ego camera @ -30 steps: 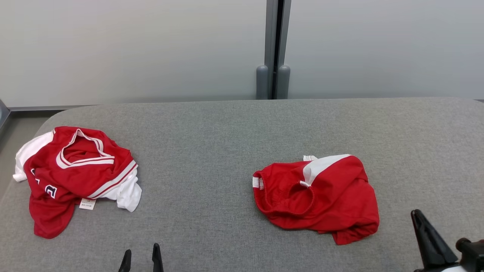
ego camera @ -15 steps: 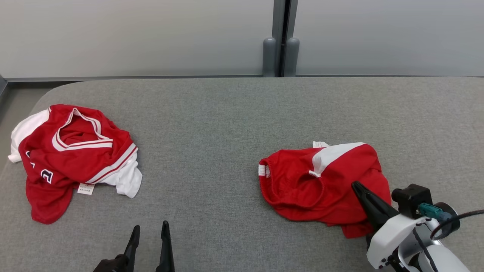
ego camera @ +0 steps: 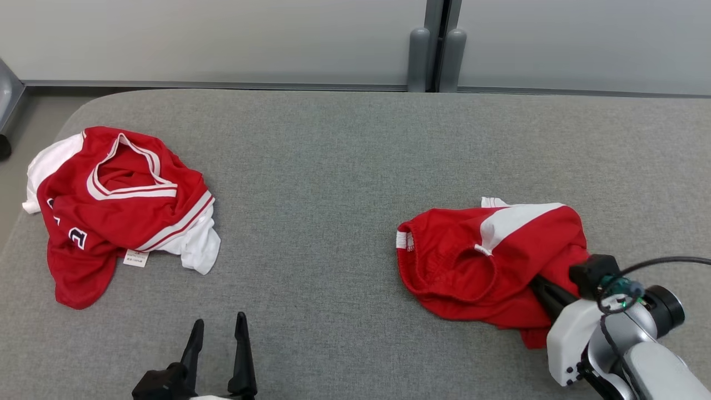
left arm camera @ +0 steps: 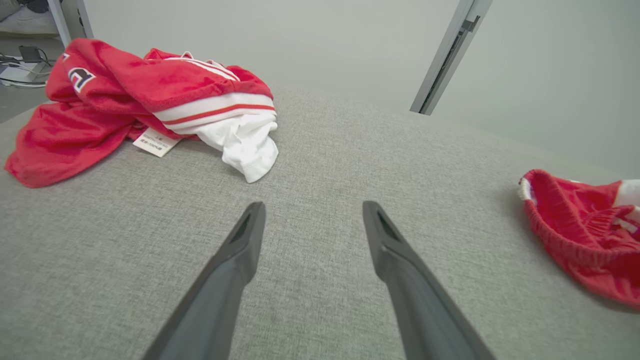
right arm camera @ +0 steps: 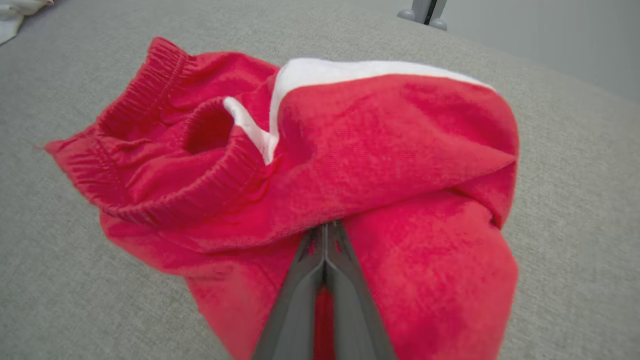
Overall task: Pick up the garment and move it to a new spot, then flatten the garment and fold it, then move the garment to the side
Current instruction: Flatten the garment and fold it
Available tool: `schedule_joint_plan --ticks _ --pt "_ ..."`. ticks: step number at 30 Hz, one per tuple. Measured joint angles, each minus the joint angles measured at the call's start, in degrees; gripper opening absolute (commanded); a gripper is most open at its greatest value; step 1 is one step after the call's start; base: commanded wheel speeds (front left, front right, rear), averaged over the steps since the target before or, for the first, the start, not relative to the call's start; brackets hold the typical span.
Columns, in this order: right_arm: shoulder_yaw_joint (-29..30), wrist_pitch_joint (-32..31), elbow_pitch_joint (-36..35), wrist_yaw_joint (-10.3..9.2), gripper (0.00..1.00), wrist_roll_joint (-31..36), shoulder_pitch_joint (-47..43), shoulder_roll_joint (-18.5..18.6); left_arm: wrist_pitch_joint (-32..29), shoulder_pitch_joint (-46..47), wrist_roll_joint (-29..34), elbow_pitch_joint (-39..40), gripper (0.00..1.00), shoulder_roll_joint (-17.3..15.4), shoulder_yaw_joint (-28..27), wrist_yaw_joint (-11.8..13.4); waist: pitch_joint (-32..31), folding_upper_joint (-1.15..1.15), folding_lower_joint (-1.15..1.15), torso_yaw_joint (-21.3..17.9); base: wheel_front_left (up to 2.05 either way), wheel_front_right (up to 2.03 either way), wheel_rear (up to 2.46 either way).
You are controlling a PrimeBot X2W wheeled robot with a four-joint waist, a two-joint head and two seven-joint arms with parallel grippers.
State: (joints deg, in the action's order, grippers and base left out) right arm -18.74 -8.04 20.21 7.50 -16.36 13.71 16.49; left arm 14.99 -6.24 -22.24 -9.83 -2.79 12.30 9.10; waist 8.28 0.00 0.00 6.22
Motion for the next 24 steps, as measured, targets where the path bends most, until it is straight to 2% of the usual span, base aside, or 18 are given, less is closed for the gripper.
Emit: schedule_joint_plan --ticks 8,18,24 --pt "-6.14 -7.0 0.86 0.0 0.0 0.3 7.28 -0.36 0.0 2.22 -0.22 -0.25 1.0 -0.01 1.23 -0.19 1.58 0.0 0.0 1.49 0.0 0.0 0.0" --pt "-9.73 -7.08 6.25 0.0 0.0 -0.02 15.43 -2.66 0.0 3.6 -0.6 -1.24 1.0 0.01 3.44 -0.46 3.03 0.0 0.0 4.6 0.0 0.0 0.0" --pt "-11.49 -6.8 8.11 0.0 0.0 -2.99 18.11 -4.31 0.0 4.36 -1.15 -1.67 1.0 0.01 4.48 -0.45 3.19 0.0 0.0 6.05 0.0 0.0 0.0"
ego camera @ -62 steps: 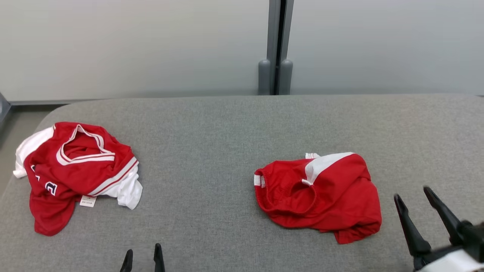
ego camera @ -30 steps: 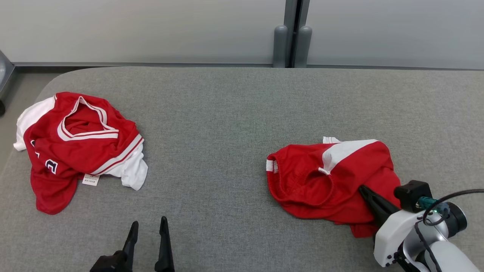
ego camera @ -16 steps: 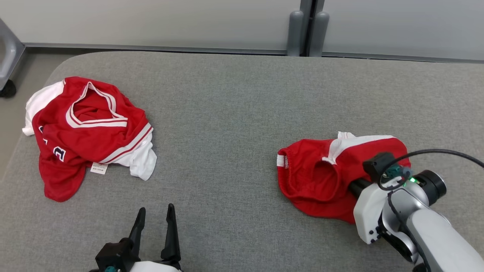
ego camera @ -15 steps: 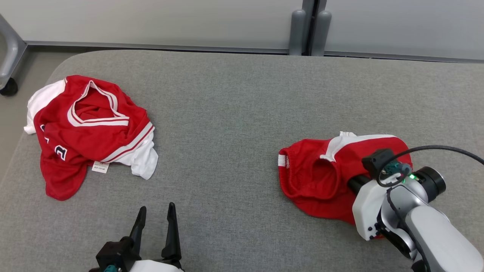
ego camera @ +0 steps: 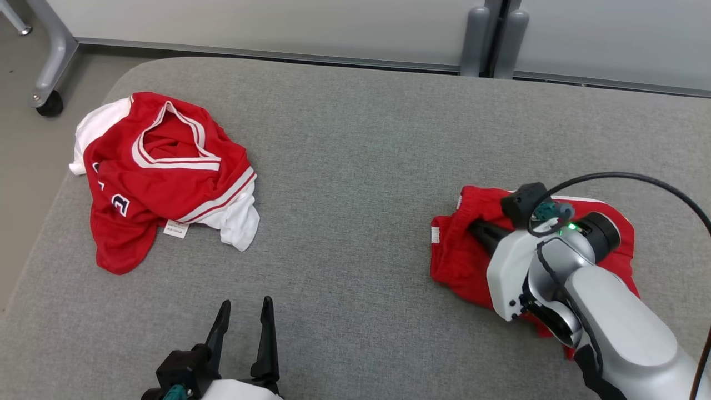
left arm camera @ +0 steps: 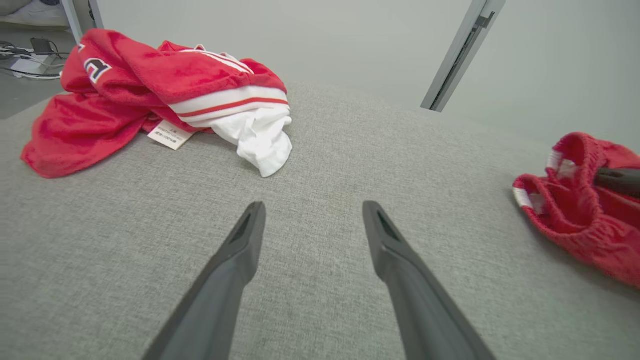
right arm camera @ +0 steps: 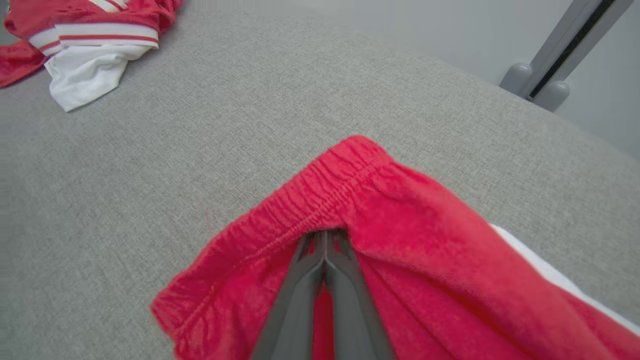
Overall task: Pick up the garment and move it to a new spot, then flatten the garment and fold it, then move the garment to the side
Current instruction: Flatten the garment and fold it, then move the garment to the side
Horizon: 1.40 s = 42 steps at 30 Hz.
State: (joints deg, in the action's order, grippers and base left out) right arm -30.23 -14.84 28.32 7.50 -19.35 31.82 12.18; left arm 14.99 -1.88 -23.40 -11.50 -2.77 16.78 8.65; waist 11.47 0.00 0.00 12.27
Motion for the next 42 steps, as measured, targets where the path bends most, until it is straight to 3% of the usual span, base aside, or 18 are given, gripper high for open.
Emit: schedule_joint_plan --ticks 8,12,18,19,20,21,22,23,28,33,35,38,42 --pt "-3.23 0.76 3.42 0.0 0.0 -0.94 2.41 -1.67 0.0 0.0 -0.34 0.0 1.0 -0.01 0.05 0.16 -0.27 0.0 0.0 0.69 0.0 0.0 0.0" --pt "-8.98 0.77 5.99 -0.02 0.0 -2.46 2.79 -2.83 0.0 0.1 -0.83 -0.15 1.0 0.0 0.64 0.15 -0.63 0.0 0.0 1.1 0.0 0.0 0.0" --pt "-13.04 5.95 1.16 0.0 0.04 -6.61 0.18 -0.89 0.01 -1.04 -1.22 0.9 1.0 -0.02 -2.26 0.42 -2.76 0.0 0.0 0.03 0.0 0.0 0.0" --pt "-13.24 6.47 -0.15 -0.01 0.16 -7.09 -0.64 -0.04 0.01 -1.66 -1.11 0.92 1.0 0.0 -2.78 0.38 -3.19 0.0 0.0 -0.45 0.0 0.0 0.0" --pt "-13.5 6.64 -1.45 0.0 0.38 -7.43 -1.46 0.88 0.01 -2.29 -0.78 0.92 1.0 -0.01 -3.23 0.19 -3.65 0.0 0.0 -0.97 0.0 0.0 0.0" --pt "-13.56 6.89 -3.01 -0.01 0.54 -7.62 -2.49 1.89 0.0 -2.77 -0.67 0.9 1.0 0.0 -3.69 0.02 -4.19 0.0 0.0 -1.48 0.0 0.0 0.0" --pt "-13.37 7.33 -4.82 -0.01 0.95 -8.24 -3.87 2.97 0.01 -3.29 -0.47 0.92 1.0 0.02 -4.1 -0.04 -4.85 0.0 0.0 -1.99 0.0 0.0 0.0" --pt "-12.93 7.6 -6.66 -0.01 1.0 -8.77 -5.39 4.09 0.0 -3.85 -0.15 1.01 1.0 0.01 -4.56 -0.19 -5.53 0.0 0.0 -2.51 0.0 0.0 0.0" --pt "-5.7 13.92 -16.9 0.0 1.0 -7.49 -13.46 10.37 0.01 -6.08 0.73 2.31 1.0 -0.01 -7.37 -0.62 -8.54 0.0 0.0 -5.59 0.0 0.0 0.0" --pt "7.11 23.9 -19.65 0.0 1.0 -4.74 -24.48 12.57 0.02 -8.35 2.31 3.28 1.0 -0.02 -9.21 -1.63 -11.53 0.0 0.0 -7.76 0.0 0.0 0.0" --pt "14.69 28.05 -17.97 0.0 1.0 -1.88 -30.36 11.77 0.07 -8.94 3.3 3.0 1.0 -0.01 -10.42 -2.5 -12.95 0.0 0.0 -8.29 0.0 0.0 0.0" --pt "22.61 29.58 -16.11 0.0 1.0 -0.19 -35.06 9.15 0.09 -10.25 4.47 1.7 1.0 0.0 -11.4 -3.68 -13.98 0.0 0.0 -8.24 0.0 0.0 0.0" --pt "28.77 29.82 -15.59 -0.01 1.0 1.97 -39.13 5.03 0.09 -10.7 4.79 0.98 1.0 -0.01 -12.51 -4.64 -14.47 0.0 0.0 -7.72 0.0 0.0 0.0"
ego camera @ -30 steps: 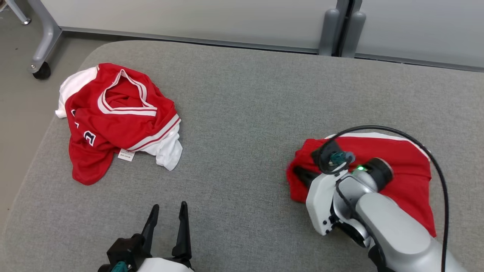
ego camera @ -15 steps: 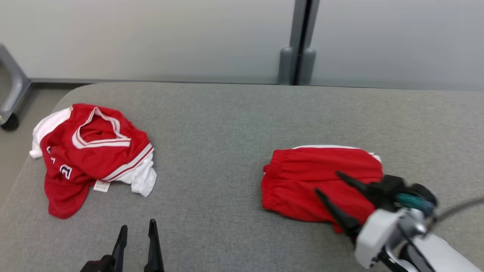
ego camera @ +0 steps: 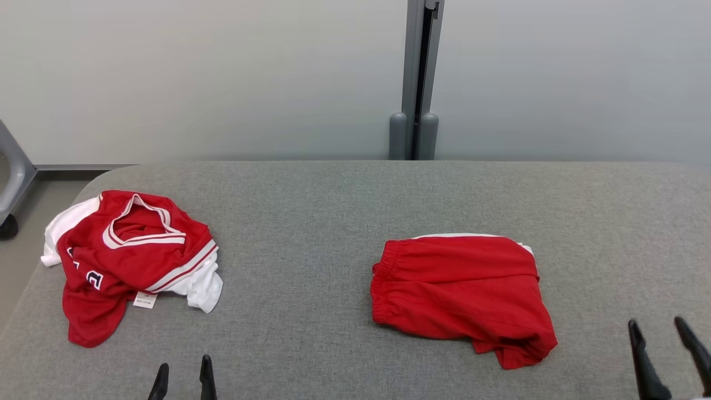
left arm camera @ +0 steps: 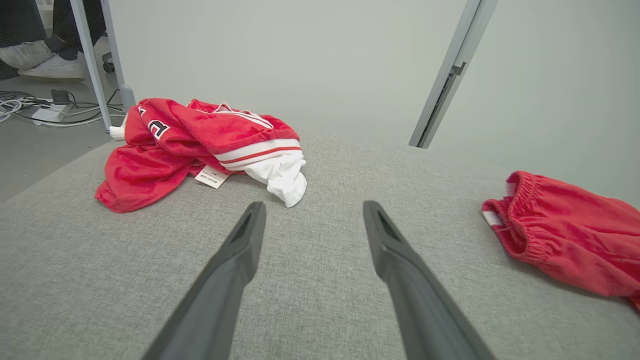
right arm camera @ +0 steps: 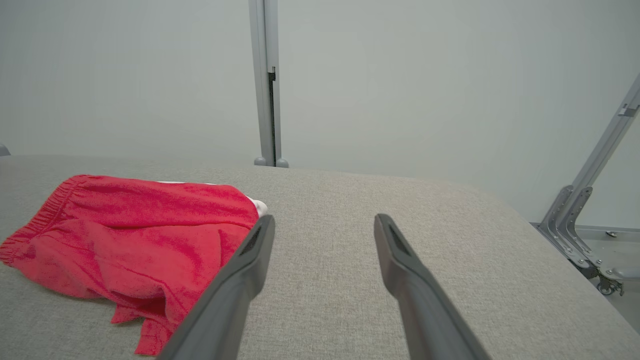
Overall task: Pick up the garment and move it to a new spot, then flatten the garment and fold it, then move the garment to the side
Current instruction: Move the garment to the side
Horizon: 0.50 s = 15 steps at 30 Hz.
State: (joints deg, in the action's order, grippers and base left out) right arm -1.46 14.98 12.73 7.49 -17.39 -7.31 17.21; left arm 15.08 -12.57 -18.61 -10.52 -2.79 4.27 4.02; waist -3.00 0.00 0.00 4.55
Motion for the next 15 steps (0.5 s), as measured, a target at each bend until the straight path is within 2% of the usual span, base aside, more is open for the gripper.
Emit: schedule_joint_plan --ticks 6,9,12,13,15 --pt "0.7 0.0 0.35 0.0 1.0 -0.83 -1.07 -3.04 0.0 -0.14 0.03 0.0 1.0 0.0 -0.64 -0.42 0.31 0.0 0.0 0.01 0.0 0.0 0.0" --pt "-1.88 -0.16 0.9 0.0 1.0 -6.19 1.26 -3.78 0.0 -0.04 0.34 0.33 1.0 0.01 -0.49 -0.43 0.98 0.0 0.0 -0.04 0.0 0.0 0.0" --pt "-5.23 -8.16 0.91 -0.01 1.0 -14.91 6.64 -3.75 0.0 0.74 0.87 0.34 1.0 0.0 0.15 -0.49 2.14 0.0 0.0 -0.06 0.0 0.0 0.0" --pt "-5.23 -8.16 0.91 -0.01 1.0 -14.91 6.64 -3.75 0.0 0.74 0.87 0.34 1.0 0.0 0.15 -0.49 2.14 0.0 0.0 -0.06 0.0 0.0 0.0" --pt "-7.22 -15.36 1.14 -0.01 1.0 -19.56 10.59 -3.08 0.0 1.82 0.96 0.35 1.0 0.0 0.73 -0.51 3.15 0.0 0.0 -0.04 0.0 0.0 0.0"
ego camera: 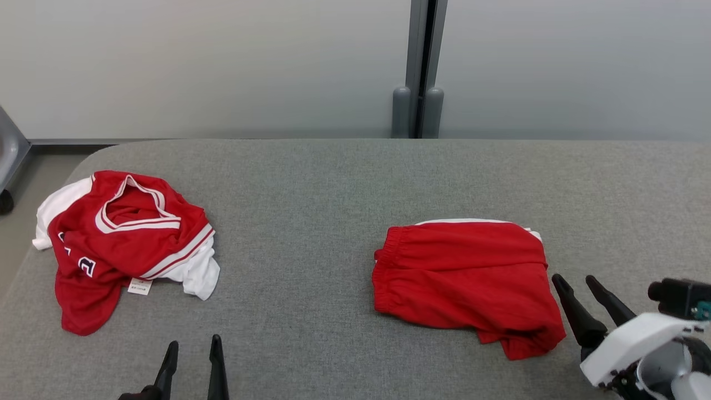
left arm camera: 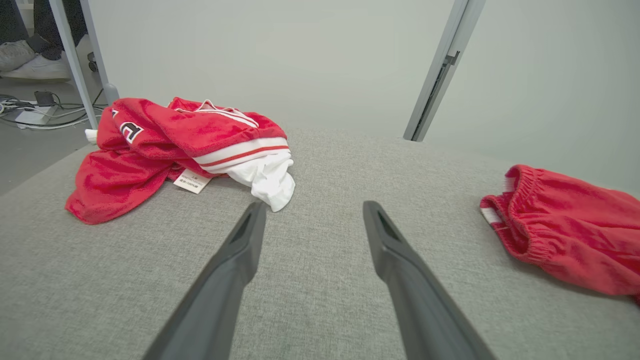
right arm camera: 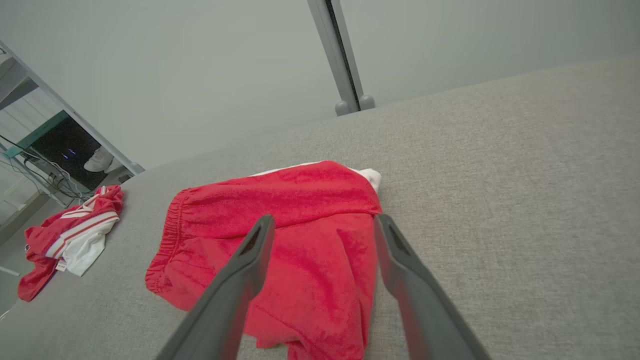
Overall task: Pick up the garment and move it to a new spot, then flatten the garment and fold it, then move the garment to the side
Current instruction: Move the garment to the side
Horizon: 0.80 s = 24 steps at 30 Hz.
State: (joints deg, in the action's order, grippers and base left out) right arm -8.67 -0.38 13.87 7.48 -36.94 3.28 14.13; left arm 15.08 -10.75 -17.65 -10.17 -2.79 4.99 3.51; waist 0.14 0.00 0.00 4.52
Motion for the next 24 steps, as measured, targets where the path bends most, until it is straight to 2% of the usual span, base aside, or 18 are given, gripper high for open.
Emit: schedule_joint_plan --ticks 3,6,11,13,14,15,16,21,24 --pt "-0.62 -9.06 3.09 0.01 1.0 -2.32 5.8 0.62 0.0 2.03 0.07 -0.13 1.0 -0.01 1.23 -0.14 1.94 0.0 0.0 0.21 0.0 0.0 0.0" --pt "-0.89 -14.13 7.43 -0.01 1.0 -1.33 9.99 0.22 0.0 3.53 -0.04 -0.32 1.0 0.0 2.32 0.0 3.67 0.0 0.0 0.82 0.0 0.0 0.0" --pt "-0.41 -16.88 13.32 0.0 1.0 0.62 13.68 -1.1 0.0 4.48 -0.56 -0.48 1.0 0.01 3.26 0.92 5.58 0.0 0.0 2.83 0.0 0.0 0.0" --pt "0.21 -17.5 14.88 0.0 1.0 -0.53 14.47 -2.5 0.0 4.73 -0.62 -0.43 1.0 -0.01 3.35 1.11 6.31 0.0 0.0 3.42 0.0 0.0 0.0" --pt "0.24 -18.03 15.4 0.0 0.67 -1.04 14.75 -2.93 0.0 4.9 -0.63 -0.31 1.0 0.01 3.44 1.19 6.68 0.0 0.0 3.63 0.0 0.0 0.0" --pt "0.41 -18.35 15.96 0.0 0.12 -1.52 15.11 -3.23 0.0 5.05 -0.67 -0.1 1.0 0.0 3.46 1.45 7.09 0.0 0.0 3.75 0.0 0.0 0.0" --pt "0.84 -18.34 16.37 0.0 0.0 -2.04 15.56 -3.49 0.0 5.15 -0.78 0.2 1.0 -0.01 3.3 1.63 7.51 0.0 0.0 3.76 0.0 0.0 0.0" --pt "0.84 -20.39 16.69 0.0 0.0 -4.58 18.18 -3.19 0.0 6.24 -1.16 1.58 1.0 0.0 3.07 1.85 9.99 0.0 0.0 2.24 0.0 0.0 0.0" --pt "1.22 -21.69 15.24 0.0 0.0 -6.3 20.74 -0.24 0.0 8.45 -1.03 2.8 1.0 0.0 3.04 1.82 12.45 0.0 0.0 0.76 0.0 0.0 0.0"
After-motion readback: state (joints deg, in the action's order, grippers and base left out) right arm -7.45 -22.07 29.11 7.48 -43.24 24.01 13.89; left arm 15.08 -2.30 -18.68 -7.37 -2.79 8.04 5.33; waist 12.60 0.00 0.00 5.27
